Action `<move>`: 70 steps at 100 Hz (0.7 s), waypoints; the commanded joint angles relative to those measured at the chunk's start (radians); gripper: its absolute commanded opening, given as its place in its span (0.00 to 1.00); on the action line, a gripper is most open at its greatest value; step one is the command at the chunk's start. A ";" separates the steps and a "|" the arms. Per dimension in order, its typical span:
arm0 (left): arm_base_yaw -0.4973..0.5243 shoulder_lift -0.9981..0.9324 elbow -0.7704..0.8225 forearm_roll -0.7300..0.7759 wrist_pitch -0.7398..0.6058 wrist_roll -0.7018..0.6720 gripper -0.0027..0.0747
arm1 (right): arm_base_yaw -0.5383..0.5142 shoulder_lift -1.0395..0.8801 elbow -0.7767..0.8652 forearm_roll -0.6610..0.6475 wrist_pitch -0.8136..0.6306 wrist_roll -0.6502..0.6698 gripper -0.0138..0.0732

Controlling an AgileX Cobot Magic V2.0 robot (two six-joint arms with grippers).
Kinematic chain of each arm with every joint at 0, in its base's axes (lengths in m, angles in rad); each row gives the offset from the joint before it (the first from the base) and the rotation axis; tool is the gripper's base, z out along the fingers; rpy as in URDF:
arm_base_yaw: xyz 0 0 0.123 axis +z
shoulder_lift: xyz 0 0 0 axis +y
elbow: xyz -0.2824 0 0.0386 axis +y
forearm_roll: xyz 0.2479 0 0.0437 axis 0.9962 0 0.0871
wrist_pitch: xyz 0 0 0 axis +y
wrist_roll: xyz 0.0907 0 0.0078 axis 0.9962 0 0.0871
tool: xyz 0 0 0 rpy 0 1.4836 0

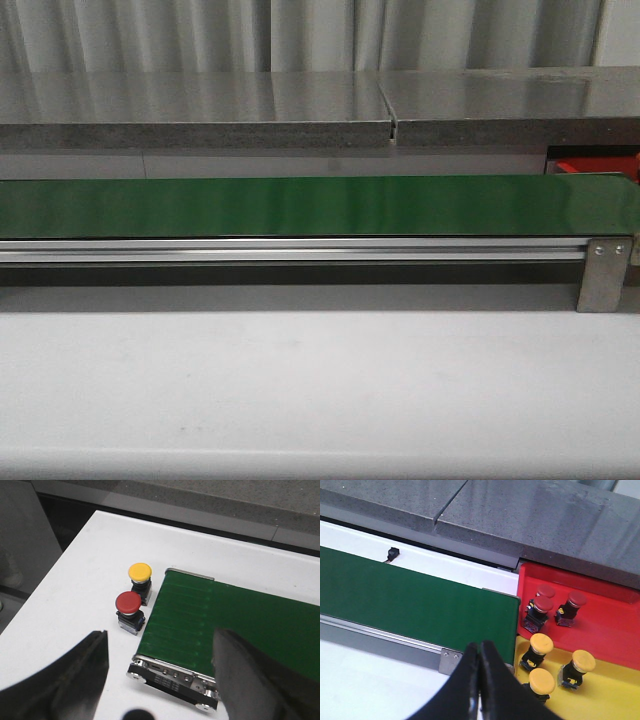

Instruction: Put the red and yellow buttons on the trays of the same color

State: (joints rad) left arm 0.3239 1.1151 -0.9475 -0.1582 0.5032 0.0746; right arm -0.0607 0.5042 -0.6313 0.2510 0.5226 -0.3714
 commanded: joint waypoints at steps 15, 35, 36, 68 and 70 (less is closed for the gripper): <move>0.034 0.207 -0.293 -0.038 0.185 -0.017 0.57 | 0.001 0.001 -0.022 0.009 -0.074 -0.010 0.05; 0.034 0.439 -0.544 -0.037 0.374 -0.054 0.57 | 0.001 0.001 -0.022 0.009 -0.074 -0.010 0.05; 0.034 0.446 -0.560 -0.037 0.383 -0.059 0.57 | 0.001 0.001 -0.022 0.009 -0.074 -0.010 0.05; 0.034 0.763 -0.858 0.004 0.516 -0.116 0.57 | 0.001 0.001 -0.022 0.009 -0.074 -0.010 0.05; 0.034 0.787 -0.875 0.007 0.528 -0.120 0.57 | 0.001 0.001 -0.022 0.009 -0.074 -0.010 0.05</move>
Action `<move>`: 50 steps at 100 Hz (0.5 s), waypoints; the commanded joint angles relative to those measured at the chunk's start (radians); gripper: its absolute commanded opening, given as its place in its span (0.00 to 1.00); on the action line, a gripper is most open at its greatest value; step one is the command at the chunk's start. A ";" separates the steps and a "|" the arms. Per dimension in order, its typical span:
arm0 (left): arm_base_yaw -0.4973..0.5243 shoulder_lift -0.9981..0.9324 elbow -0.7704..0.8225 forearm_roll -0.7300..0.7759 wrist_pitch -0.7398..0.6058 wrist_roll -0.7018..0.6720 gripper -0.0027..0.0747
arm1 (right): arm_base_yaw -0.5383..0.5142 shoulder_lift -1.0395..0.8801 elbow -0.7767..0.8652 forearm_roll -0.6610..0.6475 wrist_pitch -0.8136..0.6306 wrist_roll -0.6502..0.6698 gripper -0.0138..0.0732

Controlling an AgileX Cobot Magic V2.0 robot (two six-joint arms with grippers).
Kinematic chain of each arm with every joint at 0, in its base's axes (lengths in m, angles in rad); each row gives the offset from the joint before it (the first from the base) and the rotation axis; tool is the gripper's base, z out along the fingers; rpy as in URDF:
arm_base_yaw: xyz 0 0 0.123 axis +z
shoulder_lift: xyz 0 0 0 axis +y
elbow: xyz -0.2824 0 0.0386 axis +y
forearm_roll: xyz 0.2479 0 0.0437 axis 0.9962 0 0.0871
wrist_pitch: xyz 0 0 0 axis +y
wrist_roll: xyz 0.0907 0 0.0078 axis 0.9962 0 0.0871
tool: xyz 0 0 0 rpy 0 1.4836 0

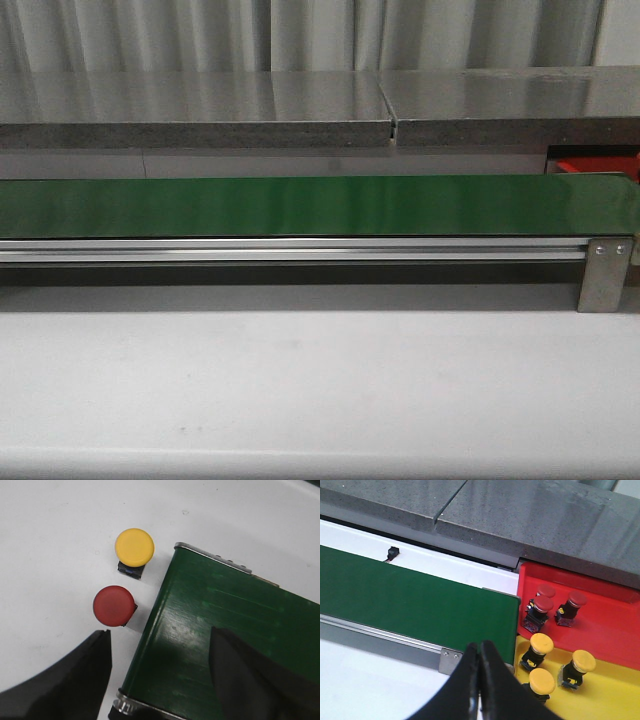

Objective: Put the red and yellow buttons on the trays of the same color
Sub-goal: 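Lower the left gripper and grasp the yellow push button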

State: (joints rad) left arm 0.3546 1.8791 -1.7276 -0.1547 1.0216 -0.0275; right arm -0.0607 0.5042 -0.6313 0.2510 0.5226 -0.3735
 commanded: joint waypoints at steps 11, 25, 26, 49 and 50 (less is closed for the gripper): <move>0.003 0.101 -0.181 0.014 0.047 -0.025 0.57 | 0.001 0.001 -0.022 0.009 -0.074 -0.007 0.05; 0.003 0.173 -0.267 0.036 0.056 -0.030 0.57 | 0.001 0.001 -0.022 0.009 -0.074 -0.007 0.05; 0.003 0.176 -0.271 0.039 0.056 -0.030 0.57 | 0.001 0.001 -0.022 0.009 -0.074 -0.007 0.05; 0.003 0.250 -0.331 0.041 0.023 -0.030 0.57 | 0.001 0.001 -0.022 0.009 -0.074 -0.007 0.05; 0.003 0.254 -0.333 0.041 0.023 -0.030 0.57 | 0.001 0.001 -0.022 0.009 -0.074 -0.007 0.05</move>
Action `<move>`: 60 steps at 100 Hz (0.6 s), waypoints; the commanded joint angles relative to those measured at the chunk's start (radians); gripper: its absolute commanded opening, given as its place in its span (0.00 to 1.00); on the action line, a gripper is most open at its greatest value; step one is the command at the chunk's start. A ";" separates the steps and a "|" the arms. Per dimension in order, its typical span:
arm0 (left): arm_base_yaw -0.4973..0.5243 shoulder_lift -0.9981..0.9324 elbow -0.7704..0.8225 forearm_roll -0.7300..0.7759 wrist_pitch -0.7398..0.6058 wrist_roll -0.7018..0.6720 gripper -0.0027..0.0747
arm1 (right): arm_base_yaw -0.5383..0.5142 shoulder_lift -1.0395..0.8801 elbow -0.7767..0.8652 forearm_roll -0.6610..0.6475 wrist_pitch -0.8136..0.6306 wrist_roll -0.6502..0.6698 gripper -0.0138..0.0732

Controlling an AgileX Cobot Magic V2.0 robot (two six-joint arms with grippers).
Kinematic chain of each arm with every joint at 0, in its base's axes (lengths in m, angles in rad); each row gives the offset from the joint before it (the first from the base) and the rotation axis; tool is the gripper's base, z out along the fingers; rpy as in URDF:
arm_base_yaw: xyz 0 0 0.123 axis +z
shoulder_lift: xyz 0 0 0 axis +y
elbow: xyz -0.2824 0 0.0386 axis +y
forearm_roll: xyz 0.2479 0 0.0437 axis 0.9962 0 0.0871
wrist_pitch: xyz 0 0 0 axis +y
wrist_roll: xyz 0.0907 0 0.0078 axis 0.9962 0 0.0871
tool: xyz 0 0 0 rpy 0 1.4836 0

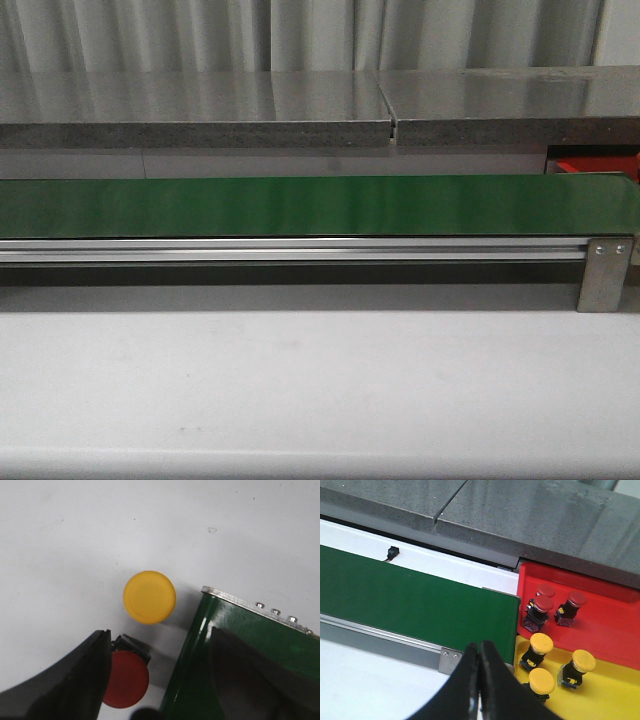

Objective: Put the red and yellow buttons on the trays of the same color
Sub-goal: 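Lower the left gripper and grasp the yellow push button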

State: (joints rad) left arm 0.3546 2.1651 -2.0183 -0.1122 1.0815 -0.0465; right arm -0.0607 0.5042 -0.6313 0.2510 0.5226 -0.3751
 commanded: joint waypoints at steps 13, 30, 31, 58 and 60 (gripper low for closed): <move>0.003 -0.008 -0.050 0.006 -0.050 -0.011 0.57 | 0.001 0.001 -0.022 0.009 -0.074 -0.006 0.05; 0.003 0.010 -0.052 0.007 -0.090 -0.009 0.57 | 0.001 0.001 -0.022 0.009 -0.074 -0.006 0.05; 0.003 0.009 -0.052 0.007 -0.094 -0.009 0.57 | 0.001 0.001 -0.022 0.009 -0.074 -0.006 0.05; 0.003 0.044 -0.052 0.007 -0.131 -0.009 0.57 | 0.001 0.001 -0.022 0.009 -0.074 -0.006 0.05; 0.003 0.048 -0.052 0.007 -0.131 -0.009 0.57 | 0.001 0.001 -0.022 0.009 -0.074 -0.006 0.05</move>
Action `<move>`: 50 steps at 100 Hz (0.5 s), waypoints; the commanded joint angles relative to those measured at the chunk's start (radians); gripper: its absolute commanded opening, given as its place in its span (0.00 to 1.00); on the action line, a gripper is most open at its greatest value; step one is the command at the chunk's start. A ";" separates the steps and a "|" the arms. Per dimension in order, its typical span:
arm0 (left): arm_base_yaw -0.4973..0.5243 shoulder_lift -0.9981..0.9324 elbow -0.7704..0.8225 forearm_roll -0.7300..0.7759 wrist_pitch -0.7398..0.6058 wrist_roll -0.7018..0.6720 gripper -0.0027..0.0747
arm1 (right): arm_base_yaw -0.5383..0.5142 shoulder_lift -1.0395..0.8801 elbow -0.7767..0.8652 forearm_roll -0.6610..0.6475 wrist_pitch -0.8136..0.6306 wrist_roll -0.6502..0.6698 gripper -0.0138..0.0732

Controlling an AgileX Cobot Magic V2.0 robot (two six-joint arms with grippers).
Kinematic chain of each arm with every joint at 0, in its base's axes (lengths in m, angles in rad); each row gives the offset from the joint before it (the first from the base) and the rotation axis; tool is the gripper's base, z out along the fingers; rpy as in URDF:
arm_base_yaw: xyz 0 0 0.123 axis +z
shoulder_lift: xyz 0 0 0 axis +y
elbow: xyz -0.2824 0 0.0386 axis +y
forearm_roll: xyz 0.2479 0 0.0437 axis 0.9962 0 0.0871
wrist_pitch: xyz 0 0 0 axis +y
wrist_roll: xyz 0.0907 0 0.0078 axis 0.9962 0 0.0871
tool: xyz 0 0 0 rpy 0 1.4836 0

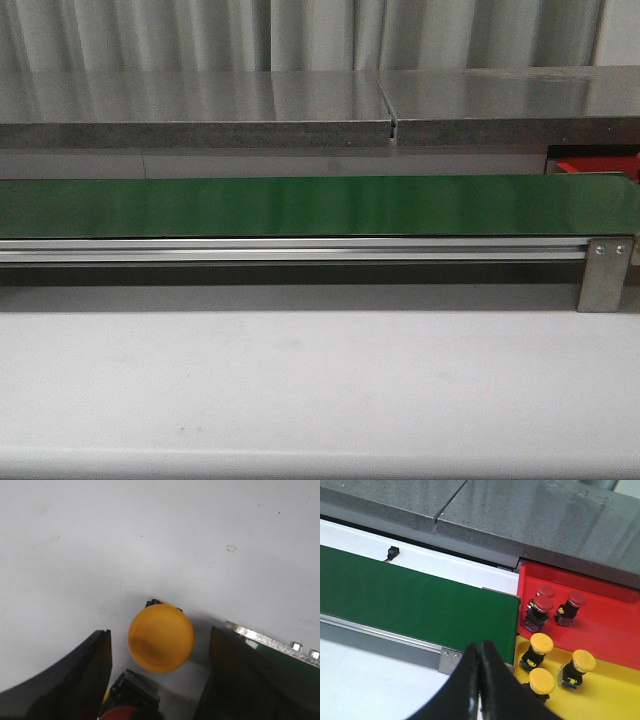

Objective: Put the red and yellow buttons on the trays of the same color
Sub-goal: 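Lower the left gripper and grasp the yellow push button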

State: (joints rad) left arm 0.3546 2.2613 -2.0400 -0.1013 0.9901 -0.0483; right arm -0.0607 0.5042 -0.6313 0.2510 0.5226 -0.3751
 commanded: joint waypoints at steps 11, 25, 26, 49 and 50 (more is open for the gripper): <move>0.003 -0.024 -0.030 -0.004 -0.044 -0.007 0.57 | 0.001 0.001 -0.022 0.009 -0.074 -0.006 0.05; 0.003 -0.005 -0.030 -0.004 -0.064 -0.007 0.57 | 0.001 0.001 -0.022 0.009 -0.075 -0.006 0.05; 0.003 -0.005 -0.030 -0.004 -0.064 -0.007 0.57 | 0.001 0.001 -0.022 0.009 -0.075 -0.006 0.05; 0.003 -0.003 -0.030 -0.004 -0.086 -0.007 0.40 | 0.001 0.001 -0.022 0.009 -0.075 -0.006 0.05; 0.003 -0.003 -0.030 -0.004 -0.086 -0.007 0.39 | 0.001 0.001 -0.022 0.009 -0.075 -0.006 0.05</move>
State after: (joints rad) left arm 0.3546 2.3214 -2.0400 -0.0999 0.9468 -0.0483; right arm -0.0607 0.5042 -0.6313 0.2510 0.5226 -0.3751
